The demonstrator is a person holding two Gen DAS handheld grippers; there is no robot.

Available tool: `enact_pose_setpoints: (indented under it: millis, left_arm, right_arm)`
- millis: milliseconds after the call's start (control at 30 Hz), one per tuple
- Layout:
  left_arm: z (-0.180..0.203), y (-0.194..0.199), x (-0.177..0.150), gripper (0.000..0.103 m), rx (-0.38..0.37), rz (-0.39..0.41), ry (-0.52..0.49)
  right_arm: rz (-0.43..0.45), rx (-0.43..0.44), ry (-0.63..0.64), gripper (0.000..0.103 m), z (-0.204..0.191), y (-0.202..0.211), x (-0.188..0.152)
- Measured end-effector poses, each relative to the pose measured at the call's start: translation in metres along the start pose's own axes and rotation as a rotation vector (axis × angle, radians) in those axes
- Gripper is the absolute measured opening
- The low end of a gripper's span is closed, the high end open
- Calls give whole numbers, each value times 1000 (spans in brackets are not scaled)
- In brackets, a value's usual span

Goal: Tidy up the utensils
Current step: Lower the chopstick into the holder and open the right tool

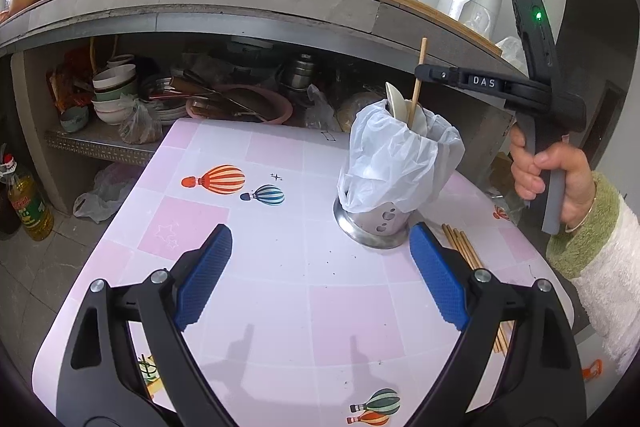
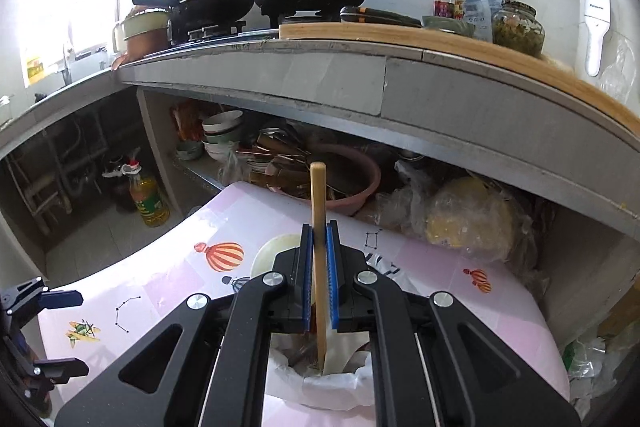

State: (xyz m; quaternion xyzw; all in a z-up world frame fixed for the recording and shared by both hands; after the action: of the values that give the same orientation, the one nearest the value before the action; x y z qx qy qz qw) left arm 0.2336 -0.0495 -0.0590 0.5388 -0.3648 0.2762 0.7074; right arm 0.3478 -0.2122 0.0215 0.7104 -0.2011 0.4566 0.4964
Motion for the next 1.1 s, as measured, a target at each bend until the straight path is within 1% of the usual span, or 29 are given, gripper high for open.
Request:
enact_pose_setpoints:
  millis: [167,267,367,433,567,667,733,867,900,1033,1100]
  left_arm:
    - [-1,-1,0,87,-2,-6,13]
    - [-1,-1,0,87,-6,-6,19]
    - [-1,-1,-1,87,-6,-7,12]
    - [-2,-2,-2,87,-3,-11,13]
    - [-2,-3,-2,87,-7,-15,22]
    - [-3,-2,-1,87,-5,-8,16]
    - [-3,-2,-2,87,-6,-10,19]
    - [-3,-1,-2,87,-7,-8,21]
    - [-3,-1,-2,87,-5,-6,19]
    - [-3,-1,-2,87,-7,-9,28]
    - [-2,-1,-2,87,-9,-8,27]
  right_arm:
    - [-7,59,-41,8,-3,-4,0]
    - [-17,49,-36,8,-5,-8,-1]
    - [-13,94,-102,8,-2,-6,-1]
    - [-9,86,-98,8,0,-5,-2]
    - [-7,106,-125,8,1,-1,-5]
    - [15,153,-187,8,4,7,-4]
    - [27,169,-218,8,7,11,-5]
    - [53,229,-316,8,18,17,-10]
    - [52,223,-322,8,21,17,-12]
    - [1,189,-350,7,31,5,-29]
    - [-27,191,-373,7,34,-3,-39]
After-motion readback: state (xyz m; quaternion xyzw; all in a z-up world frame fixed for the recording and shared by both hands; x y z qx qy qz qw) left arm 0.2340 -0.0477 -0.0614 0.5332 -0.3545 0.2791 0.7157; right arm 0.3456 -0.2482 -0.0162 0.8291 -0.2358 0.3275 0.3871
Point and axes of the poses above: each gripper's, at about its wrist camera, not at the fingertips, and y roughly against the way its jaws point, z to its right, x to its top, the point moved 10 cm from there along -y, roughly the way its jaws point, and after that the axes turned 8 degrees about x, right-handed, at the moved point
